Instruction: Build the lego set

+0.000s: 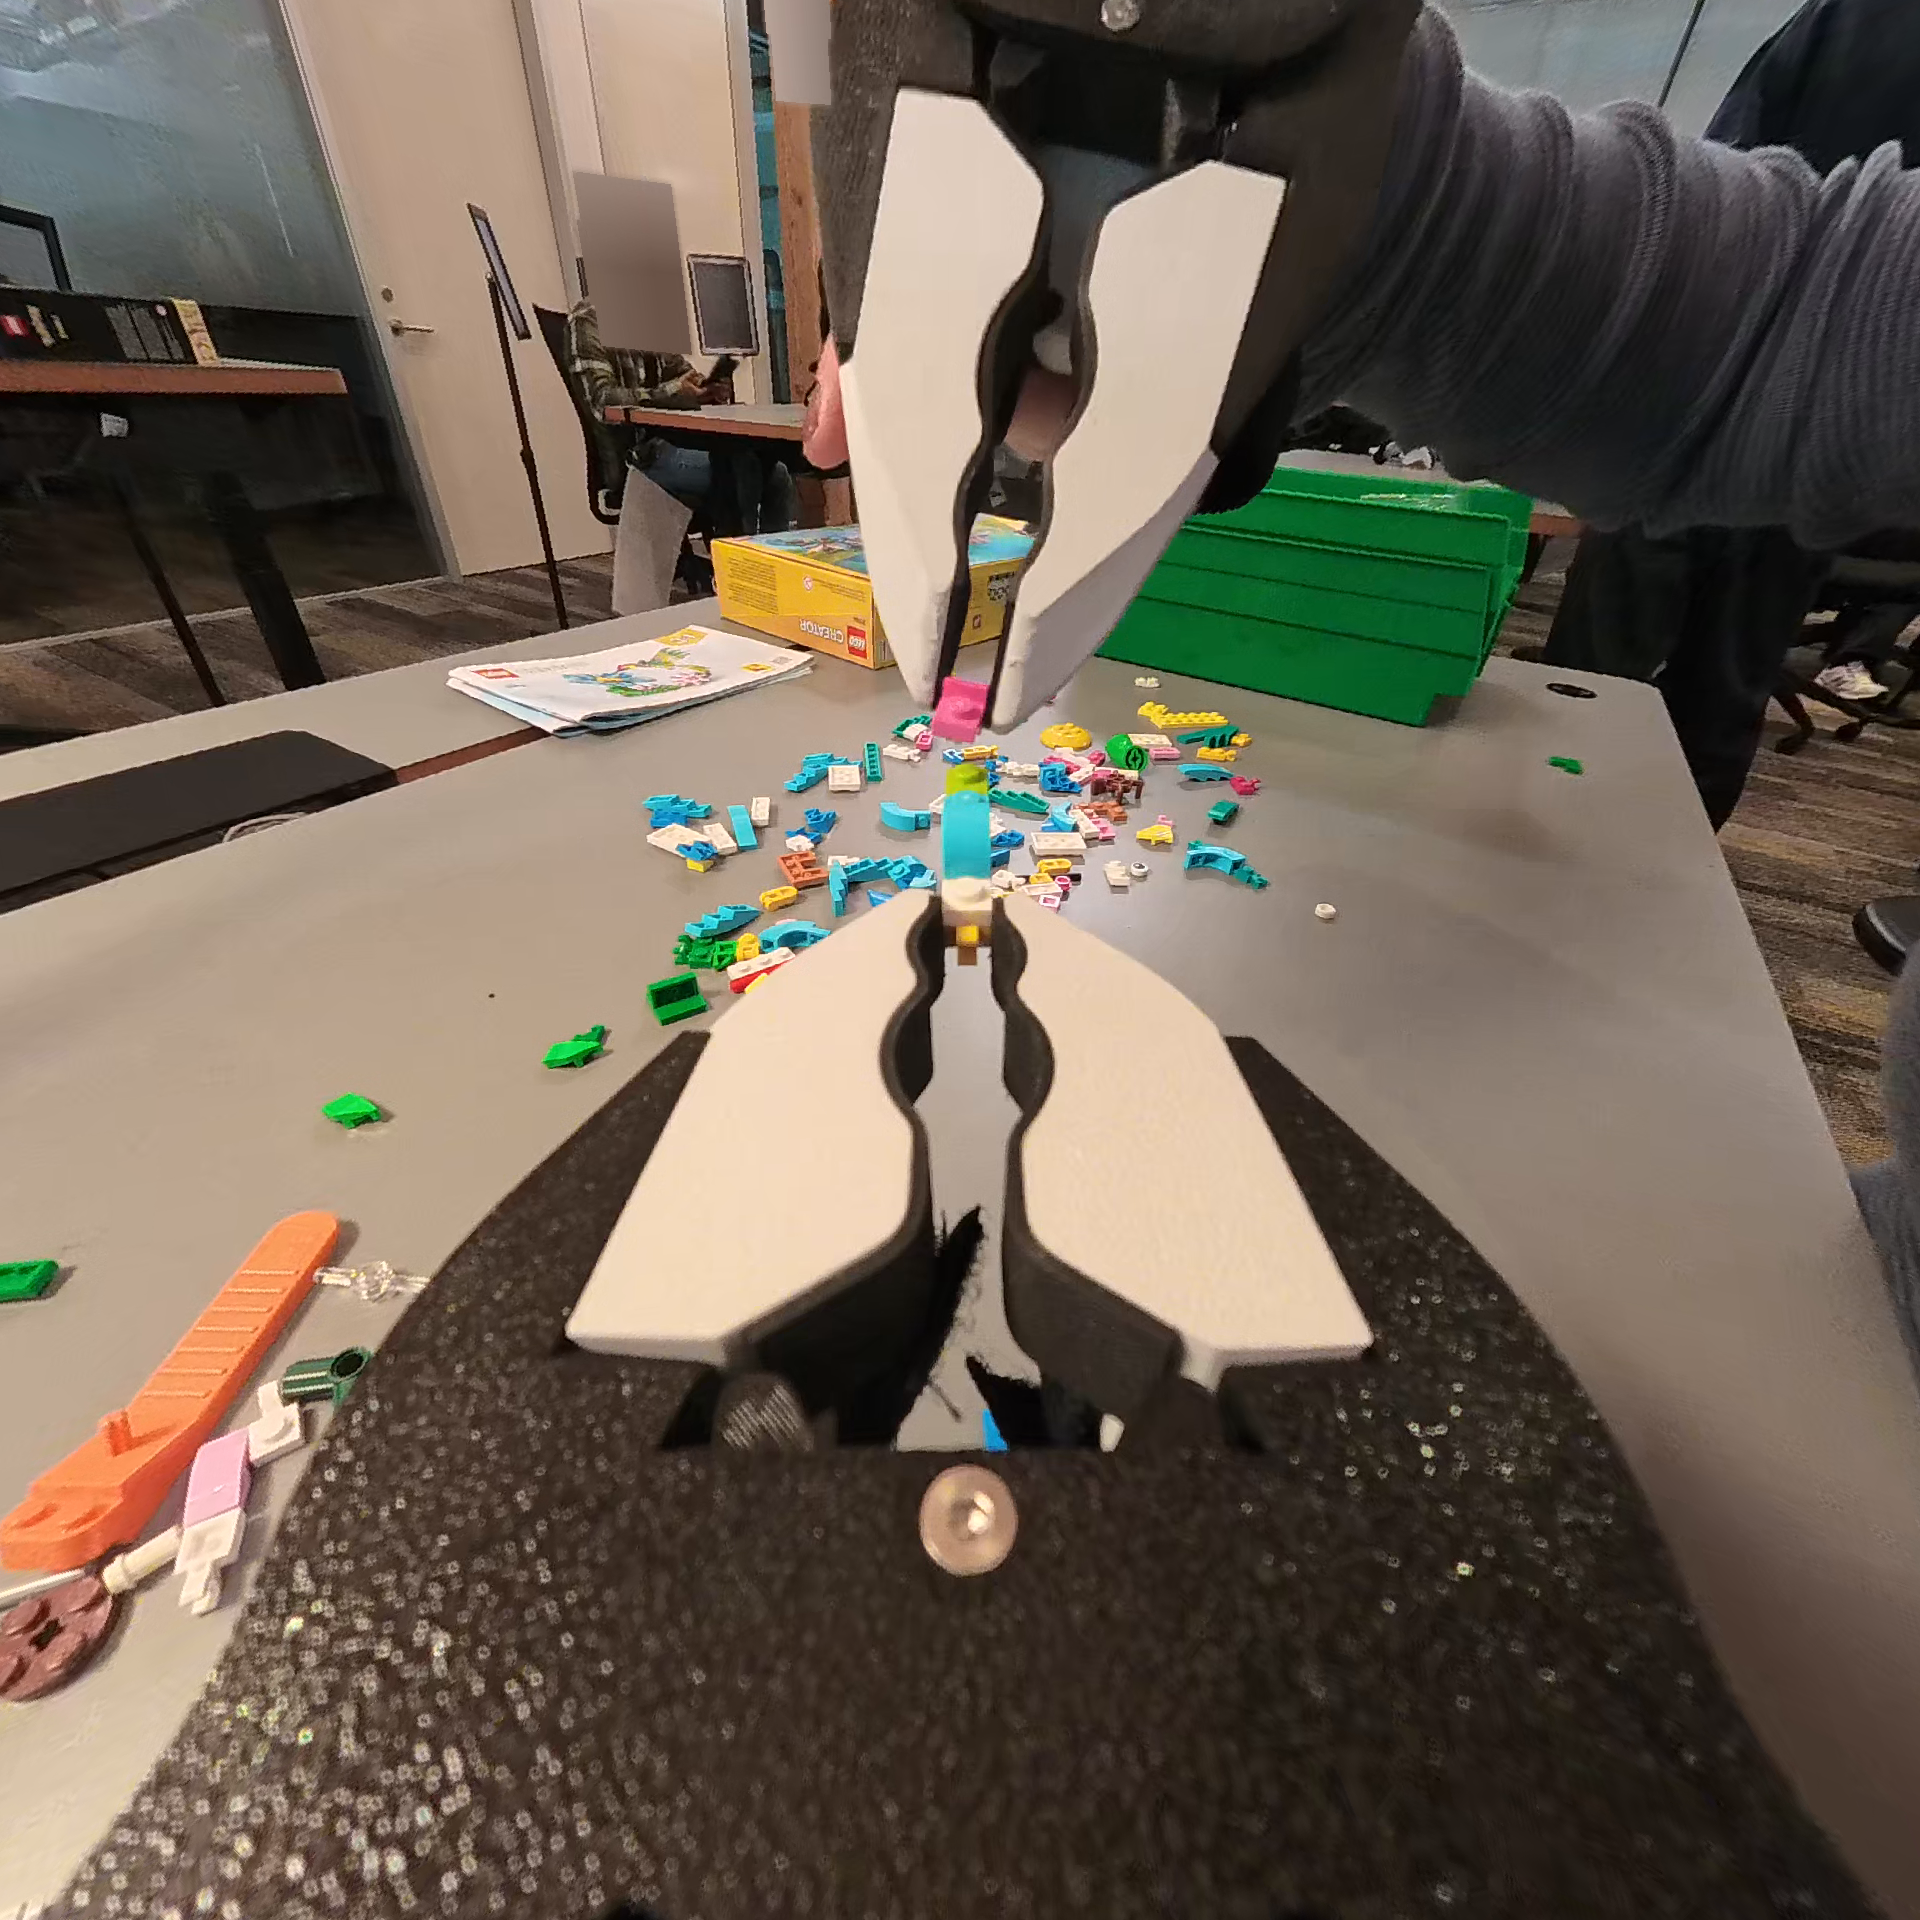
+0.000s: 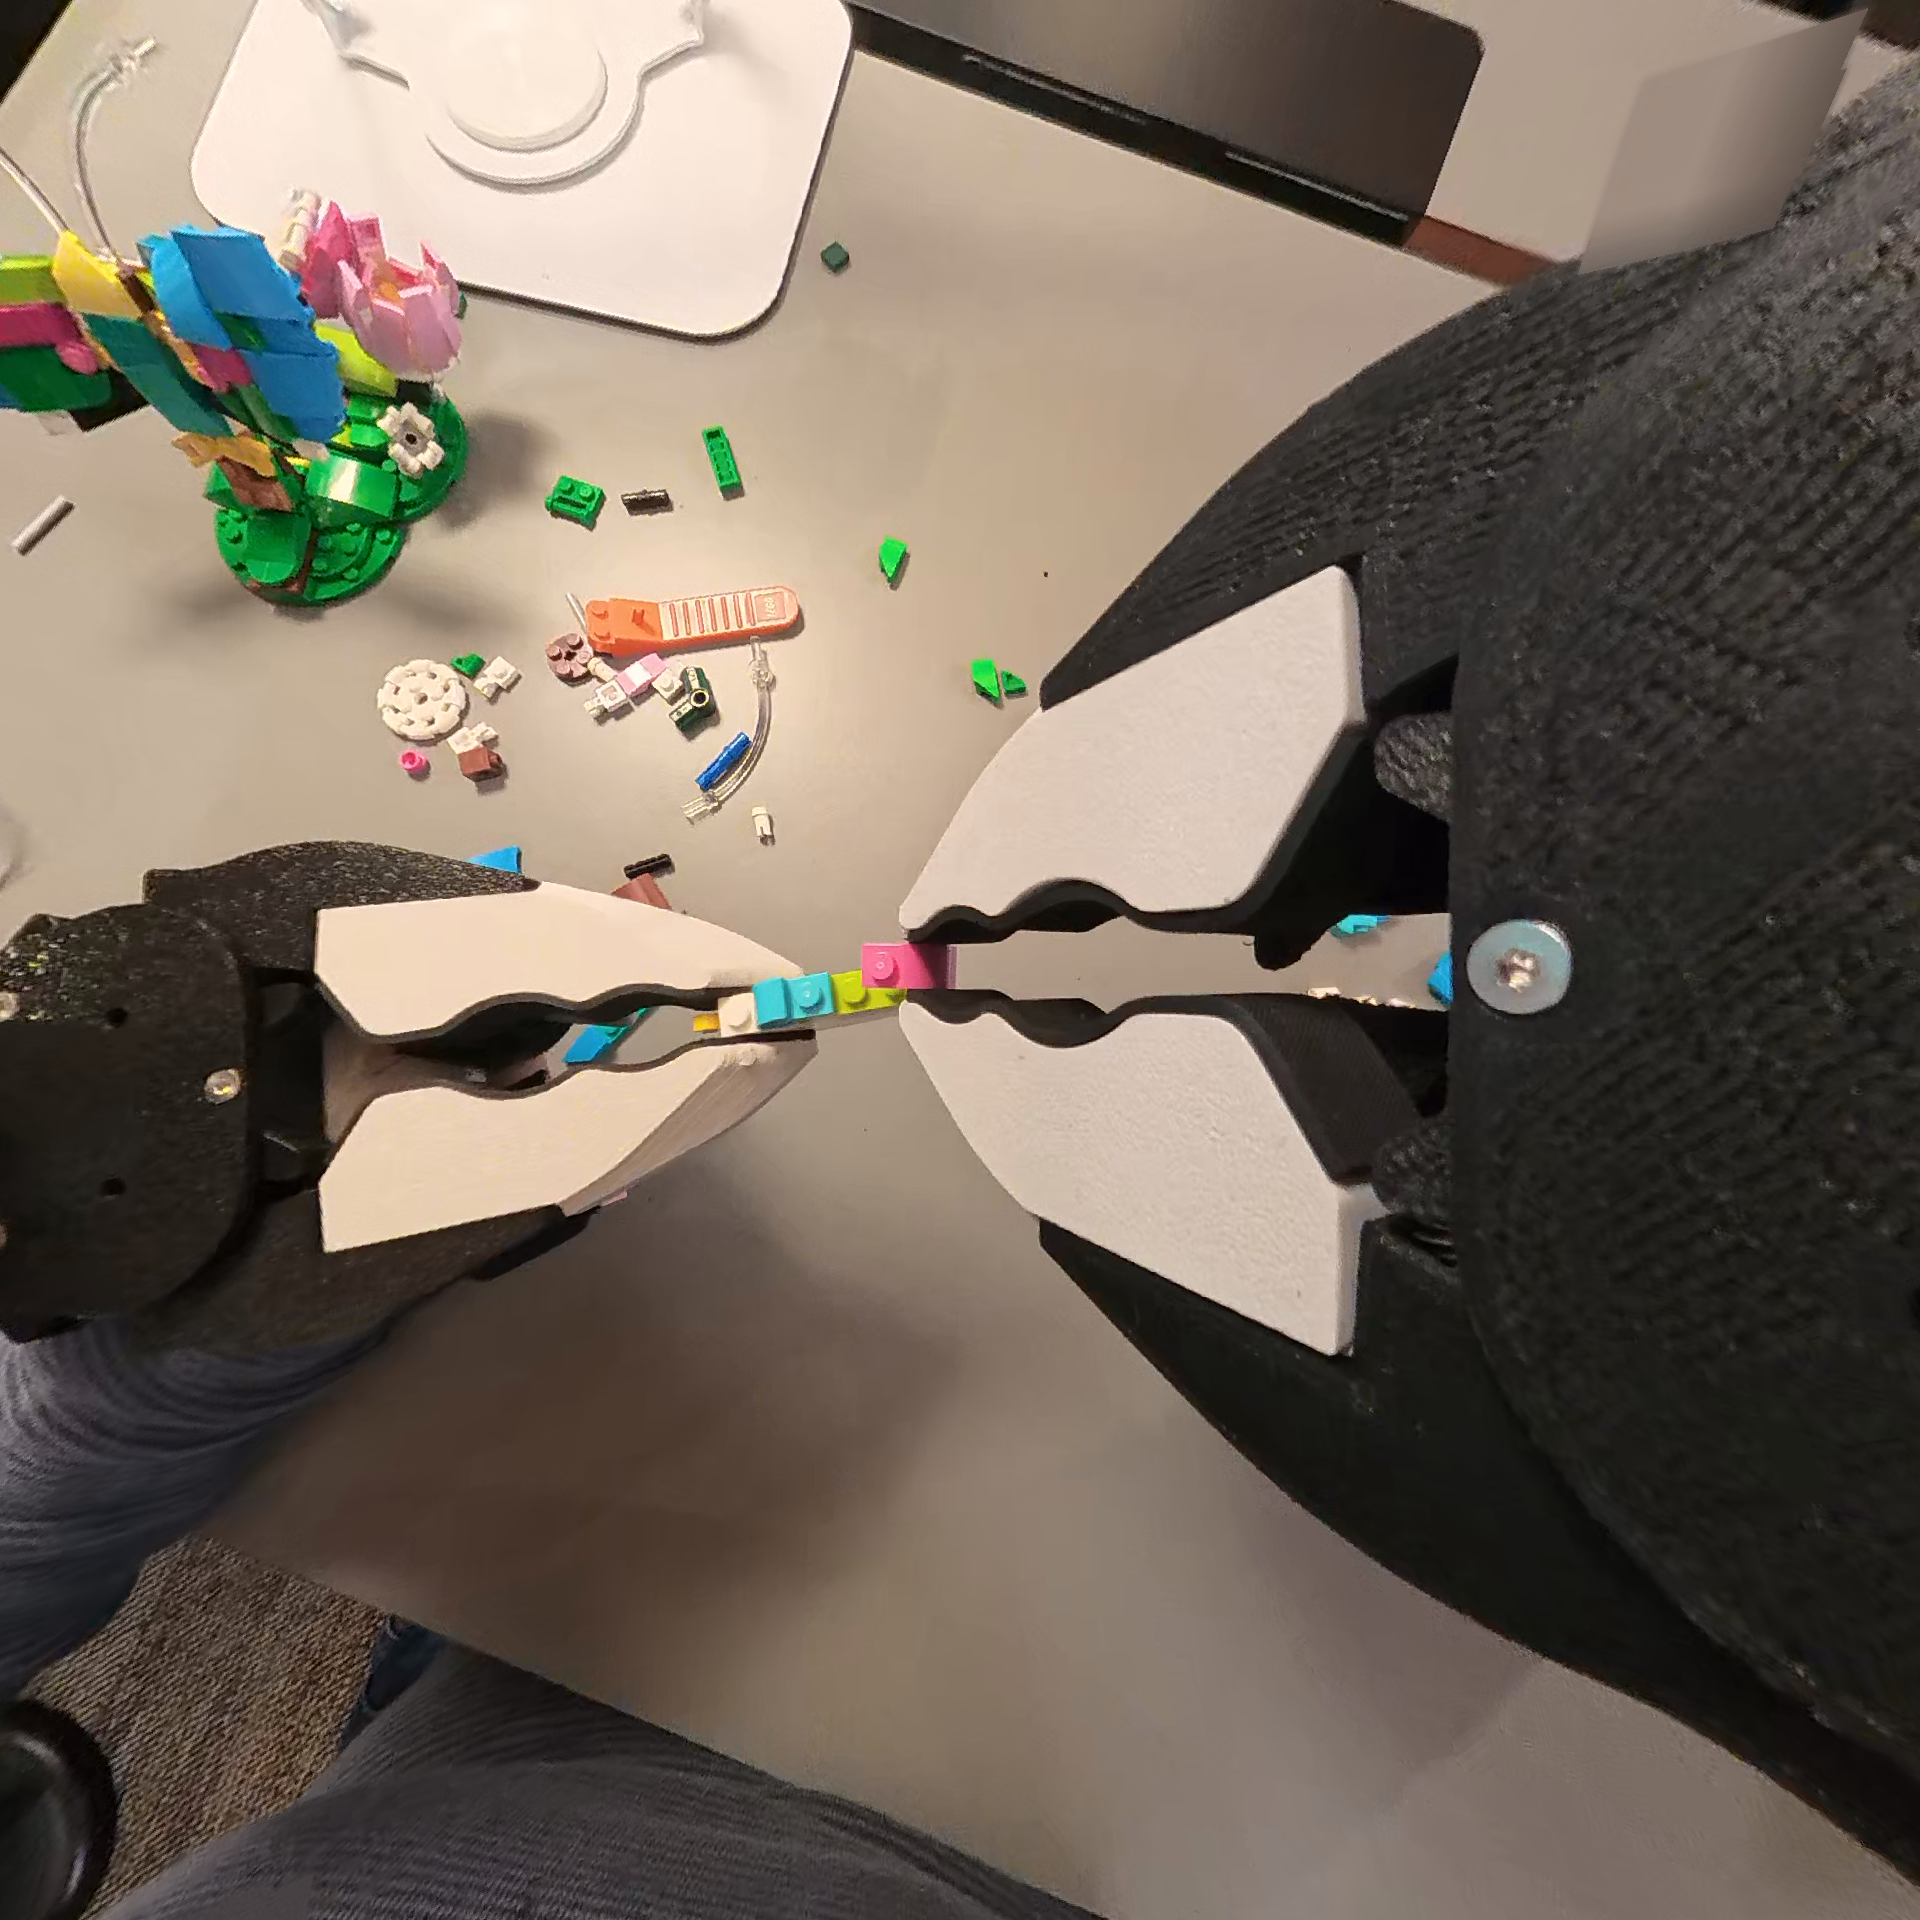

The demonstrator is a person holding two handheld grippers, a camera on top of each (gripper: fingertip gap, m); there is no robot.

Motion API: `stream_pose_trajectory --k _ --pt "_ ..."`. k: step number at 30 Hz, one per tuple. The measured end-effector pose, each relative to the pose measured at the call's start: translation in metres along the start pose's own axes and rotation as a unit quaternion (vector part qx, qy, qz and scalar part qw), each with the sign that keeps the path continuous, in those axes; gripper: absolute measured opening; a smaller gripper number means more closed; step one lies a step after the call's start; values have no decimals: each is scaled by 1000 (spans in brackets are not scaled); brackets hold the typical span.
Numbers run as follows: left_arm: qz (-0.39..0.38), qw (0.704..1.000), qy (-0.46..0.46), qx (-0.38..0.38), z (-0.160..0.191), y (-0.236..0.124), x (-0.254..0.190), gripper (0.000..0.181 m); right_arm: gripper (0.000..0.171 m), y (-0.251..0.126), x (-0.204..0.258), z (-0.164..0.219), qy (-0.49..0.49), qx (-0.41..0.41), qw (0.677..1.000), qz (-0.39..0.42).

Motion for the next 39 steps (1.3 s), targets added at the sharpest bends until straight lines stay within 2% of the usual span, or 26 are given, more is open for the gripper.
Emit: stream_pose_trajectory --k 39 --pt "-4 1000 14 1 0 1 -2 8 6 2 0 6 -5 12 999 29"
Point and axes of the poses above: each gripper's, where its closed fingertips meet, y out along the fingers, z out of its underside, x = y × z across the jaws, the point moved 8 cm from there along -y, back along the fingers, and after that the axes turned 13 degrees about y, right-handed, at the moved point
